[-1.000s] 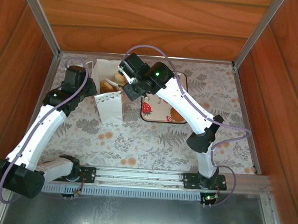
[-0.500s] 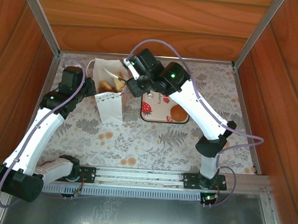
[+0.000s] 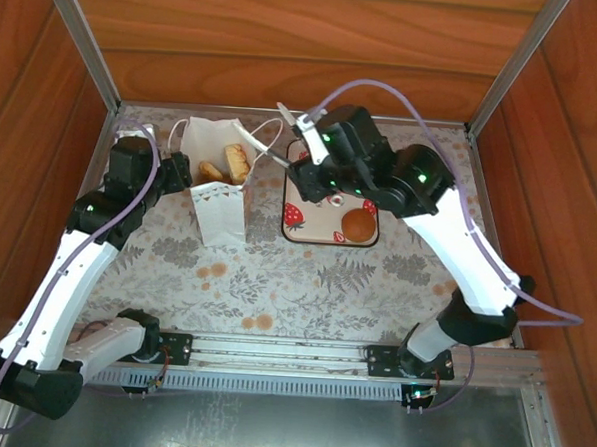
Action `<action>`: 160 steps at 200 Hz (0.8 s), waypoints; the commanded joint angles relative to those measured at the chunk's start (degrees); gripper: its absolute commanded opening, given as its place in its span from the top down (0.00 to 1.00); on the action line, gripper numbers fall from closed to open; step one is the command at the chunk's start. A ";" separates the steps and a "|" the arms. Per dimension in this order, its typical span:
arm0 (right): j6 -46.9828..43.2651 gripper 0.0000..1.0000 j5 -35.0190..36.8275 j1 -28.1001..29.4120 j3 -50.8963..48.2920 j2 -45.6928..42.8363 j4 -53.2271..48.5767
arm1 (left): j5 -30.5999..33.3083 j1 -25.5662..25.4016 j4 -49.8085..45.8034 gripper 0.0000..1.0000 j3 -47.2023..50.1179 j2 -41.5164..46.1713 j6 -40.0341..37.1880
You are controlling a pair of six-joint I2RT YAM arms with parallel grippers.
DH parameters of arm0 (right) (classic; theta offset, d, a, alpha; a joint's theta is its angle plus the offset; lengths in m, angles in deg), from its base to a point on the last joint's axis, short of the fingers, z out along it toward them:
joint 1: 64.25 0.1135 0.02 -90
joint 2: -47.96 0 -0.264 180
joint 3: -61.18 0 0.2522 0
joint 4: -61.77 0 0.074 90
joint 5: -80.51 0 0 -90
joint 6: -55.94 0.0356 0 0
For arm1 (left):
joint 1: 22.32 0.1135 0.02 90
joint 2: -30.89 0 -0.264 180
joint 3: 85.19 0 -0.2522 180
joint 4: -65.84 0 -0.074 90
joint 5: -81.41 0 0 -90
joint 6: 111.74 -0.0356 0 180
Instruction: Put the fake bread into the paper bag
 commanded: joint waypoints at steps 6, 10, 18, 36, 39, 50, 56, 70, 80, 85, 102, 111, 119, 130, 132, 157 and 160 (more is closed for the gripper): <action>3.82 0.35 2.53 -2.37 -3.48 -4.70 -0.53 | 2.19 0.36 0.94 0.24 -0.95 2.29 -3.08; 4.21 0.35 2.76 -2.82 -4.11 -5.41 -0.67 | 2.40 0.40 1.07 0.23 -0.87 2.57 -3.31; 4.80 0.35 3.15 -3.82 -5.56 -6.84 -0.92 | 2.71 0.36 1.33 0.22 -0.68 3.23 -3.65; 6.03 0.35 3.07 -6.75 -8.70 -9.68 -1.97 | 3.57 0.36 2.28 0.22 0.16 5.01 -4.21; 6.20 0.35 3.00 -7.28 -9.29 -10.09 -2.17 | 3.72 0.40 2.39 0.22 0.34 5.29 -4.29; 6.85 0.35 2.56 -9.25 -11.36 -11.51 -2.91 | 4.28 0.35 2.94 0.22 0.98 6.48 -4.45; 7.08 0.35 2.38 -10.48 -12.85 -12.25 -3.22 | 4.61 0.41 3.32 0.22 1.34 7.10 -4.60; 7.71 0.35 1.32 -13.29 -16.34 -13.95 -3.38 | 5.41 0.42 3.99 0.22 2.18 8.67 -4.76; 8.15 0.35 0.58 -15.29 -19.18 -15.18 -3.15 | 5.94 0.35 4.35 0.21 2.76 9.64 -4.77; 8.36 0.35 0.25 -16.08 -20.54 -15.73 -3.04 | 6.18 0.44 4.45 0.21 3.03 10.07 -4.75; 8.76 0.35 -0.94 -18.72 -24.60 -17.27 -2.72 | 6.65 0.44 4.81 0.21 3.97 11.63 -4.77; 9.00 0.35 -1.68 -19.92 -26.58 -17.80 -2.62 | 6.79 0.42 4.97 0.21 4.43 12.39 -4.82; 9.07 0.35 -2.47 -21.01 -28.36 -18.16 -2.38 | 6.94 0.38 5.07 0.21 4.76 12.94 -4.79; 9.26 0.35 -3.52 -22.28 -30.59 -18.52 -2.11 | 6.90 0.38 5.16 0.21 5.32 13.59 -4.82; 9.24 0.35 -3.67 -22.47 -31.00 -18.55 -2.00 | 6.89 0.41 5.14 0.21 5.37 13.70 -4.79; 9.51 0.35 -5.24 -24.72 -35.47 -18.62 -0.94 | 6.77 0.40 5.16 0.21 6.32 14.43 -4.57; 9.50 0.35 -5.40 -24.98 -35.83 -18.53 -0.84 | 6.77 0.41 5.14 0.21 6.54 14.51 -4.56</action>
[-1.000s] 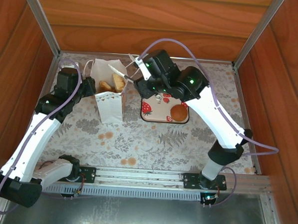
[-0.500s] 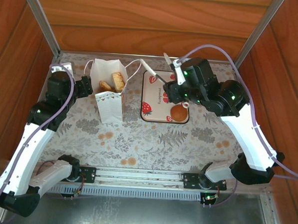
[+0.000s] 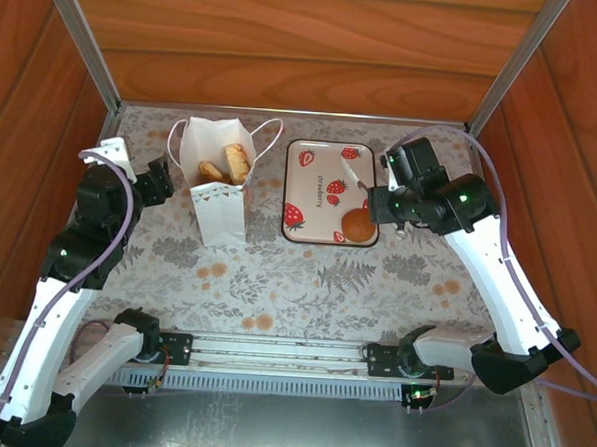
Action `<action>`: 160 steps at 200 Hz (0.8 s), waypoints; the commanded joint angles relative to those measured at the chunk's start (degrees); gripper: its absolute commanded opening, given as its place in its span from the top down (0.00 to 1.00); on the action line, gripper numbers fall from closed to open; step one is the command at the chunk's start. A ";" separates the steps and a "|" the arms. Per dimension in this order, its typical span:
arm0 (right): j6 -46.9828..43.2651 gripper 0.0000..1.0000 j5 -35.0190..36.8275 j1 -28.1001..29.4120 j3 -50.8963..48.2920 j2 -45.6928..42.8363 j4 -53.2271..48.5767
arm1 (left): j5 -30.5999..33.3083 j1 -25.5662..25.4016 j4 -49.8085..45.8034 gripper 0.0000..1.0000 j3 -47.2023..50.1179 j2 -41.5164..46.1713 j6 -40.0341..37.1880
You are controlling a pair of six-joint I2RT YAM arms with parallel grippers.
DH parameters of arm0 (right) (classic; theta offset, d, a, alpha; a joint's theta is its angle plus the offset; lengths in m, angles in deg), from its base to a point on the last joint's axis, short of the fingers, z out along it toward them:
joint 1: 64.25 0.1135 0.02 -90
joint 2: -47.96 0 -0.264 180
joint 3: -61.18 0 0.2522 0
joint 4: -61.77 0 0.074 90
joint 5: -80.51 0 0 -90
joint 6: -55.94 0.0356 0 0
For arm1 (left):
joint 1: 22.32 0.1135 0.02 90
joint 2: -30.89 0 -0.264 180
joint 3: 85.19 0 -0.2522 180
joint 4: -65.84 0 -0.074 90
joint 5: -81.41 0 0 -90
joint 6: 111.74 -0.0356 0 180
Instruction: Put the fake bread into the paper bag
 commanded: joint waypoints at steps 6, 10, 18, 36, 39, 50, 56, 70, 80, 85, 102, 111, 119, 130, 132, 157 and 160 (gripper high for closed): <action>1.40 0.35 -2.81 -2.11 -3.51 -0.49 2.03 | 0.70 0.32 1.21 0.21 1.44 0.99 -0.43; 1.39 0.35 -3.04 -2.31 -4.15 -0.34 2.15 | 0.62 0.34 1.16 0.21 1.67 1.07 -0.32; 1.46 0.35 -3.44 -2.81 -5.27 -0.01 2.41 | 0.55 0.37 1.21 0.21 2.10 1.14 -0.29; 1.37 0.34 -4.33 -3.82 -7.94 0.68 3.10 | 0.25 0.35 1.21 0.21 2.72 1.33 -0.05; 1.36 0.34 -4.53 -3.94 -8.33 0.82 3.25 | 0.21 0.28 1.16 0.21 2.81 1.34 -0.05; 1.34 0.34 -4.90 -4.34 -9.80 1.56 3.55 | 0.21 0.33 1.21 0.21 3.07 1.51 -0.09; 1.33 0.34 -5.13 -4.53 -10.30 2.07 3.60 | 0.20 0.35 1.21 0.20 3.14 1.56 -0.05; 1.25 0.34 -5.30 -4.87 -11.51 3.15 3.55 | 0.38 0.33 1.19 0.20 3.38 1.78 -0.12; 1.17 0.34 -5.27 -5.07 -12.21 3.93 3.54 | 0.47 0.42 1.20 0.19 3.47 1.78 -0.16; 1.07 0.34 -5.28 -5.14 -12.54 4.28 3.54 | 0.47 0.38 1.21 0.19 3.54 1.79 -0.27; 0.97 0.33 -5.26 -5.41 -13.31 5.47 3.06 | 0.54 0.37 1.21 0.19 3.50 1.65 -0.27; 0.89 0.33 -5.22 -5.57 -13.62 5.93 2.51 | 0.56 0.38 1.20 0.19 3.40 1.61 -0.31; 0.96 0.33 -5.22 -5.68 -14.02 6.27 2.09 | 0.53 0.37 1.21 0.19 3.44 1.57 -0.35; 0.93 0.33 -5.30 -5.84 -14.62 6.44 1.62 | 0.66 0.39 1.19 0.19 3.47 1.44 -0.44; 0.97 0.33 -5.36 -5.85 -14.73 6.51 1.61 | 0.65 0.38 1.20 0.19 3.45 1.46 -0.45; 0.94 0.33 -6.47 -6.03 -16.39 6.96 1.91 | 0.64 0.38 1.21 0.19 3.44 1.09 -0.52; 0.93 0.33 -6.58 -6.10 -16.51 7.00 2.02 | 0.64 0.40 1.21 0.19 3.43 1.04 -0.56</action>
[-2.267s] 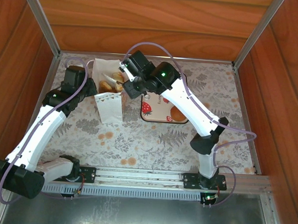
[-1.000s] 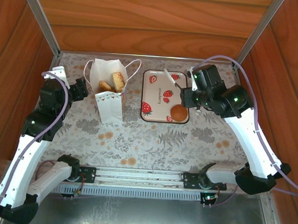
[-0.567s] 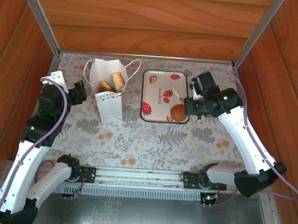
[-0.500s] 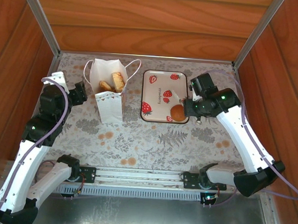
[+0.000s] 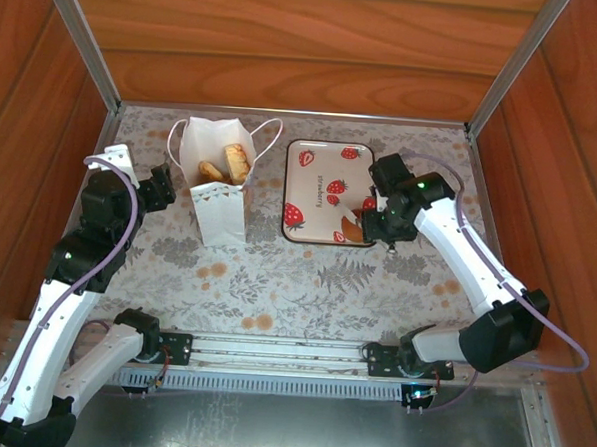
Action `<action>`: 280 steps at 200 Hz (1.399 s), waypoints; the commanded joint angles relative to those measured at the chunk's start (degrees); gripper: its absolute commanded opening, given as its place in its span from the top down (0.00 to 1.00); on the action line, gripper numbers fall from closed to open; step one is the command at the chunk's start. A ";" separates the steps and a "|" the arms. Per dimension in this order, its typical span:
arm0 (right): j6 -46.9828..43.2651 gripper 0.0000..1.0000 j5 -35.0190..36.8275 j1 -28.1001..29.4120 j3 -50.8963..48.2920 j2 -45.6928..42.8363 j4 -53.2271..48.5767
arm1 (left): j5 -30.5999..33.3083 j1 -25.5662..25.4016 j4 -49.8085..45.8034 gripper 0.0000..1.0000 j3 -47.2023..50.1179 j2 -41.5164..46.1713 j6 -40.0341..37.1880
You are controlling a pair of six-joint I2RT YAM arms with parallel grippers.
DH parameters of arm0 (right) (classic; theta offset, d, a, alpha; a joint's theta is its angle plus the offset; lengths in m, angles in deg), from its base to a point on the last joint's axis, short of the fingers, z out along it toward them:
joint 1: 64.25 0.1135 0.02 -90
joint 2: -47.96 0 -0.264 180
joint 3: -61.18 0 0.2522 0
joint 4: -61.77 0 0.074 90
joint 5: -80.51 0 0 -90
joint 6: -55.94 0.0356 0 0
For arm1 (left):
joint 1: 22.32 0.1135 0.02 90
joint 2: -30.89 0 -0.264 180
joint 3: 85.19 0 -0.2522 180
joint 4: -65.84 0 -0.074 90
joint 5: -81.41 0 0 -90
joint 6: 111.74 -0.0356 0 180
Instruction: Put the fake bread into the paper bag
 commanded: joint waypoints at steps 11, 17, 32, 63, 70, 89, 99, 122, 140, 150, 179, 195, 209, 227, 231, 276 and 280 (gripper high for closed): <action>0.37 0.33 -2.07 -0.81 -1.75 0.87 -0.04 | 0.45 0.38 0.86 0.19 0.14 -0.22 -0.52; 0.35 0.33 -2.13 -0.81 -2.01 1.22 0.20 | 0.39 0.39 0.86 0.19 0.10 -0.31 -0.51; 0.21 0.33 -1.81 -0.81 -2.18 2.25 0.24 | 0.37 0.40 0.86 0.19 0.04 -0.32 -0.42; -0.06 0.33 -1.74 -0.90 -2.25 4.17 0.74 | 0.38 0.37 0.86 0.19 0.06 -0.32 -0.47; -0.07 0.33 -1.78 -0.90 -2.28 4.51 1.04 | 0.44 0.38 0.86 0.19 0.05 -0.32 -0.52; -0.26 0.33 -1.67 -0.90 -2.37 5.46 1.34 | 0.45 0.43 0.81 0.19 0.19 -0.42 -0.53; -0.24 0.33 -1.61 -0.92 -2.39 6.07 1.33 | 0.45 0.45 0.85 0.19 0.10 -0.41 -0.54; -0.32 0.33 -1.82 -0.99 -2.40 6.79 1.78 | 0.41 0.38 0.81 0.19 0.13 -0.49 -0.54; -0.55 0.33 -2.13 -0.99 -2.62 7.18 2.08 | 0.47 0.38 0.86 0.19 0.08 -0.65 -0.60; -0.54 0.33 -2.13 -0.99 -2.70 7.55 2.32 | 0.45 0.38 0.84 0.19 0.09 -0.67 -0.64; -0.84 0.33 -2.18 -1.07 -2.88 8.49 2.86 | 0.38 0.42 0.86 0.19 0.09 -0.65 -0.64; -0.91 0.33 -2.22 -1.07 -2.97 9.07 3.20 | 0.42 0.38 0.78 0.19 0.08 -0.58 -0.60; -0.99 0.34 -2.44 -1.16 -3.06 9.45 3.57 | 0.45 0.40 0.77 0.19 0.09 -0.60 -0.66; -0.98 0.35 -2.79 -1.25 -3.41 9.89 4.00 | 0.79 0.39 0.77 0.19 0.22 -0.58 -0.92; -1.01 0.35 -2.83 -1.32 -3.53 9.98 4.09 | 0.88 0.38 0.65 0.19 0.28 -0.58 -0.94; -1.24 0.40 -3.44 -1.51 -3.49 10.51 4.12 | 1.38 0.39 0.33 0.19 0.39 -0.77 -1.15; -1.28 0.41 -3.43 -1.55 -3.38 10.56 4.03 | 1.40 0.37 0.33 0.19 0.26 -0.76 -1.12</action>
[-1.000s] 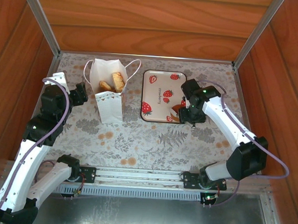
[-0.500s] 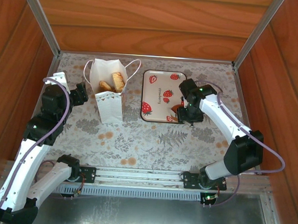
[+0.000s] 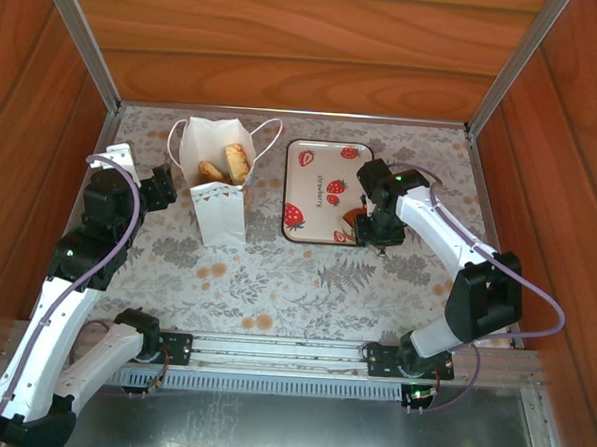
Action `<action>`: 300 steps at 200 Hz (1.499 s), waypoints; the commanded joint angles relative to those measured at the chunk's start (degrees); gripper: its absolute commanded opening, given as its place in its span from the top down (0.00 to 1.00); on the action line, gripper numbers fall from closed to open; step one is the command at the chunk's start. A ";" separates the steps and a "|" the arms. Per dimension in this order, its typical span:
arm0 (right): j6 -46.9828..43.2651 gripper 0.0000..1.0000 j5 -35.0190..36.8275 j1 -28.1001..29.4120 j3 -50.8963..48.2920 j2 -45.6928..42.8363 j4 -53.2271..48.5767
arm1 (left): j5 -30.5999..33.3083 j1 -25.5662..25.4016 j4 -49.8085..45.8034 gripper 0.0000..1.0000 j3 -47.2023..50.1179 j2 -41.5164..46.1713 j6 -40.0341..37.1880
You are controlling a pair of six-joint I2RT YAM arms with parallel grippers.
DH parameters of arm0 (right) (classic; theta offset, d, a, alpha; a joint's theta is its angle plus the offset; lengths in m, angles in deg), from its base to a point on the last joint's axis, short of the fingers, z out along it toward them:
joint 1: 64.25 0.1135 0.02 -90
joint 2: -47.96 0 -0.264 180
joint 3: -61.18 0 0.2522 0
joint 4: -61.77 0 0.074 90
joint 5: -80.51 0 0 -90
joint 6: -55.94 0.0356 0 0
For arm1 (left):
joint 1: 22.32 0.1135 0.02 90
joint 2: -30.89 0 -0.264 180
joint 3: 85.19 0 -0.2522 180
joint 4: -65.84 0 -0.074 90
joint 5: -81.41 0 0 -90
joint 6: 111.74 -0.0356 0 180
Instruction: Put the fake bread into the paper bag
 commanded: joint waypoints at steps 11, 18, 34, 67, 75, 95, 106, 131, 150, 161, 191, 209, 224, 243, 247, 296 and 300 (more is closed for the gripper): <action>-0.69 0.42 -1.02 -0.60 0.15 0.85 -0.41 | 1.22 0.39 0.19 0.19 0.25 -0.01 -1.04; -0.70 0.43 -0.97 -0.60 0.25 0.78 -0.49 | 1.21 0.39 0.24 0.19 0.15 -0.04 -1.08; -0.90 0.45 -1.02 -0.68 0.52 0.65 -0.77 | 1.25 0.39 0.24 0.19 0.20 -0.08 -1.09; -1.20 0.46 -0.77 -0.68 1.22 0.17 -1.38 | 1.37 0.42 0.12 0.18 0.29 -0.08 -1.05; -1.32 0.47 -0.63 -0.69 1.49 -0.04 -1.56 | 1.46 0.45 0.07 0.19 0.35 -0.18 -1.07; -1.43 0.47 -0.49 -0.68 2.03 -0.64 -1.98 | 1.10 0.38 0.07 0.18 0.20 -0.60 -1.05; -1.59 0.48 -0.32 -0.69 2.37 -0.93 -2.23 | 0.80 0.38 0.07 0.18 0.05 -0.85 -1.06; -1.89 0.49 0.27 -0.68 3.17 -1.86 -2.93 | 0.51 0.40 -0.02 0.18 -0.22 -1.31 -0.87; -2.20 0.50 0.68 -0.68 3.98 -2.73 -3.50 | 0.47 0.38 -0.18 0.18 -0.38 -1.59 -0.81; -2.35 0.50 0.86 -0.68 4.48 -3.24 -3.82 | 0.40 0.51 -0.19 0.18 -0.50 -1.83 -0.62; -2.65 0.50 1.51 -0.68 6.65 -4.59 -5.20 | -0.53 0.81 -2.63 0.16 -2.58 -3.34 -0.49; -2.95 0.50 1.86 -0.68 8.67 -5.19 -6.29 | -1.02 1.36 -5.79 0.15 -5.14 -4.83 -0.50; -3.41 0.50 1.96 -0.68 11.06 -5.54 -7.30 | -1.84 1.87 -7.92 0.15 -7.07 -5.98 -0.68; -3.90 0.51 1.91 -0.68 14.53 -5.59 -8.70 | -3.64 2.44 -9.54 0.14 -8.82 -7.27 -0.66; -3.98 0.51 1.82 -0.61 15.38 -5.59 -9.01 | -4.05 2.53 -9.78 0.14 -9.09 -7.51 -0.61; -5.02 0.51 1.09 -0.18 25.25 -5.51 -11.17 | -7.36 3.36 -13.06 0.14 -12.49 -11.20 -0.25; -5.14 0.51 1.01 -0.08 26.03 -5.37 -11.37 | -7.53 3.53 -13.26 0.14 -12.73 -11.37 -0.24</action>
